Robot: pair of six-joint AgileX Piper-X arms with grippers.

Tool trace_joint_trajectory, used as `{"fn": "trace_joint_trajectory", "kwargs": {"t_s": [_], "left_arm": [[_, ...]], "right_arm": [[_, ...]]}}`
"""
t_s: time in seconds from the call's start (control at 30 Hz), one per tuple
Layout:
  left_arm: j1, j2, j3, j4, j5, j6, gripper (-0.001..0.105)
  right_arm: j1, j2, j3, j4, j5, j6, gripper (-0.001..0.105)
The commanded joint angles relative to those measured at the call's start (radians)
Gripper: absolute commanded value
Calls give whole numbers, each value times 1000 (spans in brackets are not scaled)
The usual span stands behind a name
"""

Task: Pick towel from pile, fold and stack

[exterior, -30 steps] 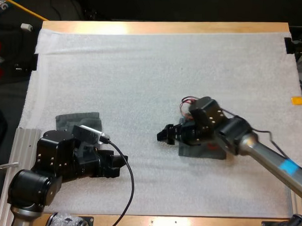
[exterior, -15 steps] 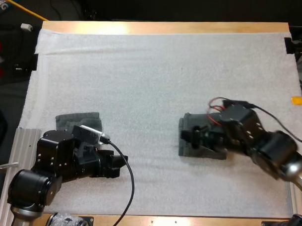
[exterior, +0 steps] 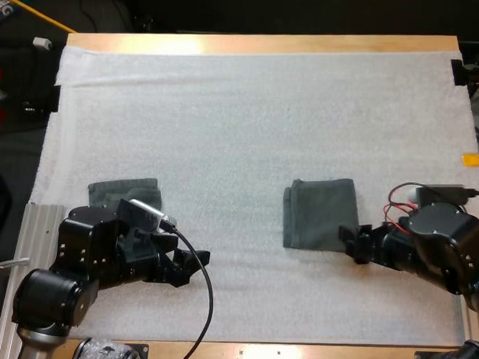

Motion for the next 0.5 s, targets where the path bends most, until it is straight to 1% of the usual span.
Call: {"fn": "trace_joint_trajectory", "kwargs": {"t_s": [0.0,0.1,0.17,0.2,0.33,0.4,0.47], "left_arm": [[0,11,-2,-24,8,-8,71],[-4,56,-2,-75,24,-37,71],[-23,109,-2,-124,34,-75,71],[-32,120,-2,-137,34,-77,71],[-122,236,-2,-238,30,-142,71],[-172,298,-2,-302,10,-188,71],[-232,384,-2,-395,-18,-240,71]], "right_arm": [[0,-2,-6,23,29,-12,74],[0,0,-4,34,32,-16,74],[0,0,-4,34,32,-34,74],[0,0,-4,34,32,-38,74],[0,0,-4,34,32,-57,74],[0,0,-4,39,32,-60,74],[0,0,-4,49,32,-69,74]]}}
